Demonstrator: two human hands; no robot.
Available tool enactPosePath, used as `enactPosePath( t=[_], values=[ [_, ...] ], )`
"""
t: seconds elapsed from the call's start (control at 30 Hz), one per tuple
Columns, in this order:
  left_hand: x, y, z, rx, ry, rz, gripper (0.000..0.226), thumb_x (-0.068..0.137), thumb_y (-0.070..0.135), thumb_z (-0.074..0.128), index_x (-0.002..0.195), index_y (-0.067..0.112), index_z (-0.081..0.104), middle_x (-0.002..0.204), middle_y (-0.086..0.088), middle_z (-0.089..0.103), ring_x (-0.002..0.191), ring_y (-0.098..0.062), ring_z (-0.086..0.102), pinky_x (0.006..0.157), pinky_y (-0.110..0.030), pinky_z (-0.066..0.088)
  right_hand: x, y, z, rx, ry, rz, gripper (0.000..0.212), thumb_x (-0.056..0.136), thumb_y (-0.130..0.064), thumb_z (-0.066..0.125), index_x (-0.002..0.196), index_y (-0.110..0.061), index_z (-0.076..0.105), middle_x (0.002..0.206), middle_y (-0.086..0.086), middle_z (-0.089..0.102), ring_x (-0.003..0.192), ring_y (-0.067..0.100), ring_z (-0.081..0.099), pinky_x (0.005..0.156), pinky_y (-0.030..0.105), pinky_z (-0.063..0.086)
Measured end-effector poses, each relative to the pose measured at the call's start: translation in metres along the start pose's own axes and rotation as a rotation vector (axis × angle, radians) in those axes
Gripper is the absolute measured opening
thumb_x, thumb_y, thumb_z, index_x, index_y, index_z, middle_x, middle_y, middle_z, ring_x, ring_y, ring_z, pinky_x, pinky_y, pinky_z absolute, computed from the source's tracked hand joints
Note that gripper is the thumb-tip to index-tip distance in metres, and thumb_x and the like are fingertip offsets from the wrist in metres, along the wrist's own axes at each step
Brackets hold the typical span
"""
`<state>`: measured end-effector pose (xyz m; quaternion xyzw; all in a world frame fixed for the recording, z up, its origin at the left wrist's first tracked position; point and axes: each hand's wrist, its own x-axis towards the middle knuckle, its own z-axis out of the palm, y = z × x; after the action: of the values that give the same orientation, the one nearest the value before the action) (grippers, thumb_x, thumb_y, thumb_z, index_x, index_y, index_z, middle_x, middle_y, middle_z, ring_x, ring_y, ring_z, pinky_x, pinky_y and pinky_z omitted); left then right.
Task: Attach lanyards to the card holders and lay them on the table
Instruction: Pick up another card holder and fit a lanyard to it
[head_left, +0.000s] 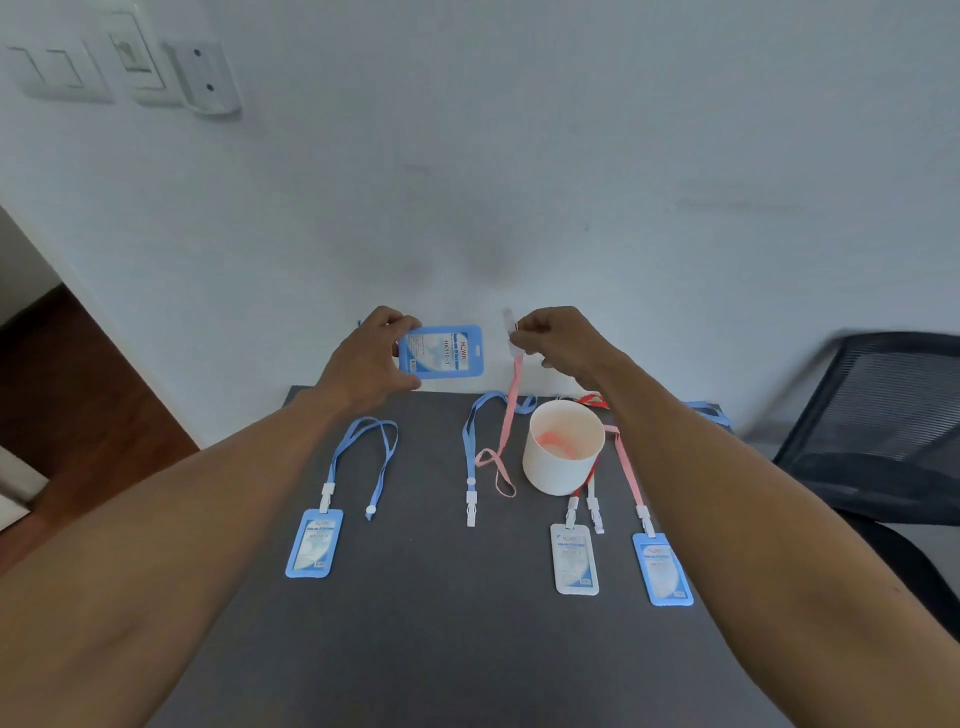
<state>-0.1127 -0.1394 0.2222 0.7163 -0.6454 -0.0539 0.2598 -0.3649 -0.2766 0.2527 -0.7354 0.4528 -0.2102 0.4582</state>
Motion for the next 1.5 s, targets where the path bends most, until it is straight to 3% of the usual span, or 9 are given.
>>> enactPosePath(
  t=[0.1,0.17,0.37,0.63,0.93,1.2,1.5],
  values=[
    [0.013,0.012,-0.018,0.023,0.023,0.028,0.075,0.072,0.025,0.089,0.138,0.016,0.054,0.126,0.002,0.05,0.093,-0.011,0.056,0.072,-0.024,0.054,-0.004,-0.018,-0.014,0.063,0.044,-0.075,0.008,0.093,-0.015,0.07,0.094,-0.007,0.072,0.075,0.002,0.06,0.064,0.014,0.045,0.05,0.017,0.038],
    [0.023,0.018,-0.03,0.036,0.041,0.039,0.075,0.073,0.027,0.089,0.138,0.017,0.054,0.126,0.002,0.05,0.093,-0.012,0.057,0.072,-0.026,0.057,-0.003,-0.031,-0.025,0.115,0.063,-0.102,0.006,0.093,-0.012,0.071,0.095,-0.007,0.072,0.073,0.001,0.059,0.061,0.013,0.045,0.046,0.014,0.037],
    [0.053,0.041,-0.071,0.065,0.123,0.084,0.075,0.072,0.026,0.089,0.138,0.017,0.054,0.124,0.002,0.051,0.092,-0.013,0.057,0.07,-0.027,0.058,0.002,-0.075,-0.06,0.175,0.127,-0.2,0.01,0.091,-0.008,0.07,0.098,-0.001,0.072,0.076,0.003,0.069,0.063,0.012,0.056,0.049,0.02,0.04],
    [0.08,0.069,-0.095,0.082,0.19,0.127,0.075,0.07,0.026,0.09,0.136,0.017,0.056,0.126,0.002,0.051,0.087,-0.012,0.058,0.075,-0.032,0.057,0.004,-0.107,-0.099,0.168,0.178,-0.294,0.004,0.092,-0.01,0.069,0.092,-0.006,0.069,0.073,-0.001,0.069,0.06,0.011,0.056,0.052,0.022,0.039],
    [0.093,0.085,-0.078,0.068,0.196,0.155,0.075,0.071,0.027,0.09,0.136,0.017,0.055,0.125,0.0,0.052,0.087,-0.013,0.059,0.07,-0.028,0.056,-0.001,-0.098,-0.125,0.158,0.263,-0.328,0.005,0.093,-0.009,0.069,0.094,-0.003,0.069,0.076,0.003,0.069,0.058,0.011,0.056,0.048,0.013,0.042],
    [0.097,0.096,-0.057,0.046,0.168,0.151,0.076,0.072,0.028,0.089,0.138,0.018,0.054,0.125,0.001,0.051,0.088,-0.014,0.059,0.073,-0.033,0.058,0.004,-0.071,-0.134,0.12,0.286,-0.277,0.008,0.093,-0.009,0.069,0.097,-0.002,0.07,0.086,0.012,0.073,0.059,0.012,0.058,0.048,0.013,0.043],
    [0.095,0.091,-0.041,0.052,0.131,0.135,0.075,0.074,0.027,0.089,0.139,0.016,0.053,0.127,-0.001,0.051,0.091,-0.013,0.058,0.072,-0.03,0.058,0.007,-0.033,-0.123,0.108,0.255,-0.207,0.006,0.091,-0.006,0.071,0.095,-0.001,0.071,0.072,0.0,0.07,0.059,0.01,0.06,0.047,0.012,0.043]
  ],
)
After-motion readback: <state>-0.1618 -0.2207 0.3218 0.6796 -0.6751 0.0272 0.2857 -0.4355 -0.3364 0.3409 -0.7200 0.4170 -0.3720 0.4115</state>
